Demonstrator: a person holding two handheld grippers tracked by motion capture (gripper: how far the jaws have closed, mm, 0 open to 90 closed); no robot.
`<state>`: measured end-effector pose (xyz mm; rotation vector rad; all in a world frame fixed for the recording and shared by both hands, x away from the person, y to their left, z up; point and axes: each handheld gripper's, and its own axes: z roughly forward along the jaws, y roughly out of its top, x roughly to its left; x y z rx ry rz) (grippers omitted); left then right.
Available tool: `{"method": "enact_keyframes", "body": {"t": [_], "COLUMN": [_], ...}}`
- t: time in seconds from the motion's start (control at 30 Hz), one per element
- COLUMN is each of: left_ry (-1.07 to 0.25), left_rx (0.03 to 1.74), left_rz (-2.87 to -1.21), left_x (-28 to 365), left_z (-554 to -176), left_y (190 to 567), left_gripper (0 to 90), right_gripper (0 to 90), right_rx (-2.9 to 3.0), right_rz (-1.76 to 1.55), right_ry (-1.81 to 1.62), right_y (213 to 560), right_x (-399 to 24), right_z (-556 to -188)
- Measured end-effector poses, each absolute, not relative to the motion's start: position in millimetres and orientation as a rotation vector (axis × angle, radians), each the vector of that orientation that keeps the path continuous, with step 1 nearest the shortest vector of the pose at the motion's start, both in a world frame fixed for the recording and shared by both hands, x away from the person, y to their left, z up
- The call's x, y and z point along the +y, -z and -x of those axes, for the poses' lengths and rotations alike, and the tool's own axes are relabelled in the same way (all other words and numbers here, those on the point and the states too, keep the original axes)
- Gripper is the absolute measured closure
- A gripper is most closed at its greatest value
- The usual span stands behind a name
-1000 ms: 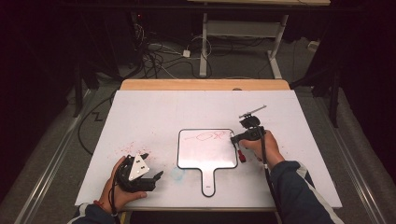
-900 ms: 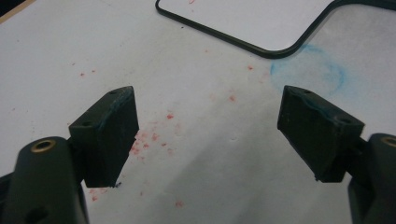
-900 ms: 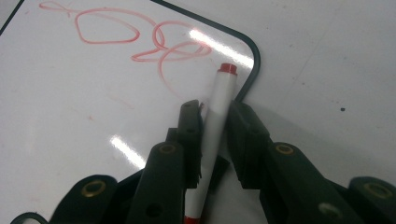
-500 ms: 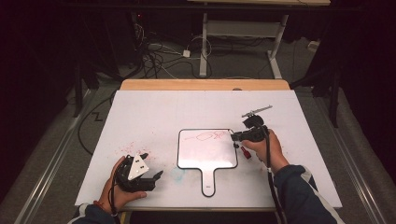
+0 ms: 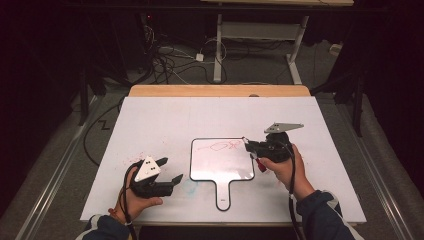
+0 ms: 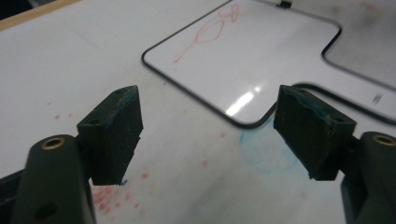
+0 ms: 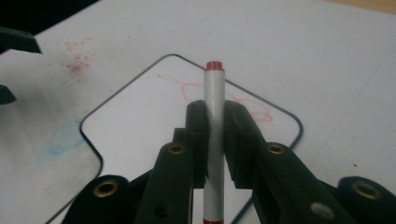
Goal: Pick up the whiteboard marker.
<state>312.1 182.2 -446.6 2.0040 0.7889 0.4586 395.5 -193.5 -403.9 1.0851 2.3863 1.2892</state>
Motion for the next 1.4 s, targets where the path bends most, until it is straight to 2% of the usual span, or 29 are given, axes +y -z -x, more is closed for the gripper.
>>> {"method": "enact_keyframes", "body": {"t": [0.2, 0.5, 0.6, 0.8, 0.93, 0.97, 1.03, 1.1, 1.2, 1.37, 1.4], "left_ry": [-0.365, -0.269, -0.278, -0.182, -0.173, -0.171, -0.171, -0.175, -0.182, -0.200, -0.206], "left_rx": [0.768, 0.682, 0.710, 0.728, 0.736, 0.736, 0.744, 0.742, 0.740, 0.719, 0.716], "left_rz": [-1.942, -1.932, -1.916, -1.853, -1.843, -1.838, -1.829, -1.813, -1.819, -1.840, -1.846], "left_x": [156.4, 94.8, 77.4, 56.9, 45.8, 43.8, 41.5, 41.5, 42.7, 47.0, 47.4], "left_z": [-320.1, -327.3, -329.2, -333.6, -334.4, -335.1, -336.0, -336.5, -337.7, -338.2, -338.3], "left_y": [435.8, 426.1, 425.5, 427.6, 431.6, 432.3, 433.1, 433.6, 434.0, 434.5, 434.9], "left_gripper": [26.3, 27.4, 31.8, 34.9, 38.7, 43.1, 44.9, 51.3, 54.2, 67.5, 67.5], "right_gripper": [81.5, 81.5, 81.5, 81.5, 81.5, 81.5, 81.5, 81.5, 81.5, 81.5, 81.5], "right_rx": [2.321, 2.262, 2.232, 2.190, 2.182, 2.175, 2.178, 2.176, 2.180, 2.183, 2.183], "right_rz": [-1.009, -0.925, -0.911, -0.901, -0.889, -0.888, -0.878, -0.861, -0.847, -0.834, -0.834], "right_ry": [-1.396, -1.455, -1.485, -1.521, -1.547, -1.557, -1.562, -1.568, -1.563, -1.558, -1.558], "right_y": [399.5, 399.8, 399.5, 398.9, 400.4, 400.8, 401.3, 401.9, 402.6, 405.1, 405.1], "right_x": [-183.7, -163.3, -159.2, -156.6, -154.7, -154.1, -153.1, -151.8, -151.0, -149.4, -149.4], "right_z": [-380.1, -362.3, -357.6, -351.9, -349.2, -348.4, -347.2, -344.7, -343.5, -342.4, -342.4]}}
